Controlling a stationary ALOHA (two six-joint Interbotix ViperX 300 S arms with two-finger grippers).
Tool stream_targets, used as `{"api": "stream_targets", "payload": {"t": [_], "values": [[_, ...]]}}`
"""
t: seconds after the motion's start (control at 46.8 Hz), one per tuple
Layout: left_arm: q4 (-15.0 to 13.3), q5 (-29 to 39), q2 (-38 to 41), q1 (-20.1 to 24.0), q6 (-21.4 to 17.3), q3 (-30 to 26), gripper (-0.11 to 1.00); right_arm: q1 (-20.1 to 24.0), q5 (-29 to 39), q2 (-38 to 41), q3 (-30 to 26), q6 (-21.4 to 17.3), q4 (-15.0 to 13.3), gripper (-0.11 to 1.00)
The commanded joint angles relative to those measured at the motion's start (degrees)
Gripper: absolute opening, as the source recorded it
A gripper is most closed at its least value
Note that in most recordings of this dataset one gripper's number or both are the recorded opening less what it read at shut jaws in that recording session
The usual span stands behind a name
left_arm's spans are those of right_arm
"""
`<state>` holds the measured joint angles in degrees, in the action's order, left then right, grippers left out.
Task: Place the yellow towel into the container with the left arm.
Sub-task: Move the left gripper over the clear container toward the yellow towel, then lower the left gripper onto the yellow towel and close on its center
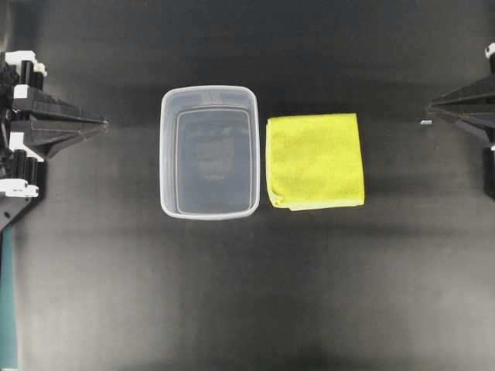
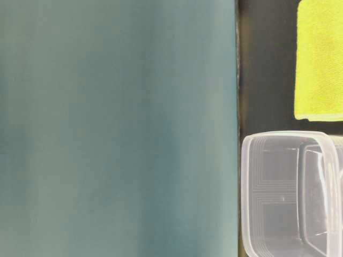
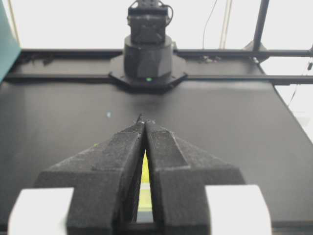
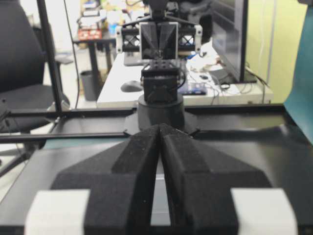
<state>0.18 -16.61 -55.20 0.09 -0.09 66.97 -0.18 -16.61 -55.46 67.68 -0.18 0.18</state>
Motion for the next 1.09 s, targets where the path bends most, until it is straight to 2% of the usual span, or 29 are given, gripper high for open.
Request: {"api": "stream_targets", "payload": {"t": [0.0, 0.086, 0.15, 0.406, 0.727, 0.77, 0.834, 0.984, 1.069], "values": [[2.11, 1.14, 2.72, 0.7, 1.76, -4.04, 0.06, -0.53, -0.35, 0.44, -1.14, -0.44, 0.35, 0.01], [2.2, 3.69, 5.01, 1.76, 2.72, -6.94, 0.0, -1.14, 2.37, 0.44, -1.14, -0.62, 1.14, 0.0], [2.2, 7.21, 7.47, 1.93, 2.9, -10.37, 0.0, -1.58, 6.06, 0.26, -1.32, -0.88, 1.05, 0.0], [2.2, 22.94, 18.28, 0.35, 2.37, -23.64, 0.0, -2.11, 13.45, -3.43, -1.67, -0.88, 1.14, 0.0], [2.29, 29.18, 34.37, -0.44, 1.49, -37.53, 0.0, -2.46, 25.58, -9.84, -1.58, -1.85, 1.14, 0.02], [2.2, 30.23, 36.21, -0.44, 1.23, -39.29, 0.0, -2.46, 26.54, -10.46, -1.49, -2.02, 1.05, 0.07], [2.2, 32.26, 38.76, -0.35, 0.88, -42.19, 0.0, -2.55, 27.16, -11.25, -1.49, -2.11, 1.14, 0.22], [2.29, 38.5, 44.65, 0.26, 0.88, -48.69, 0.01, -2.55, 27.42, -12.66, -1.58, -2.11, 1.14, 0.66], [2.29, 41.66, 47.64, 0.7, 0.79, -52.12, 0.07, -2.46, 27.51, -13.36, -1.67, -1.93, 1.05, 0.81]]}}
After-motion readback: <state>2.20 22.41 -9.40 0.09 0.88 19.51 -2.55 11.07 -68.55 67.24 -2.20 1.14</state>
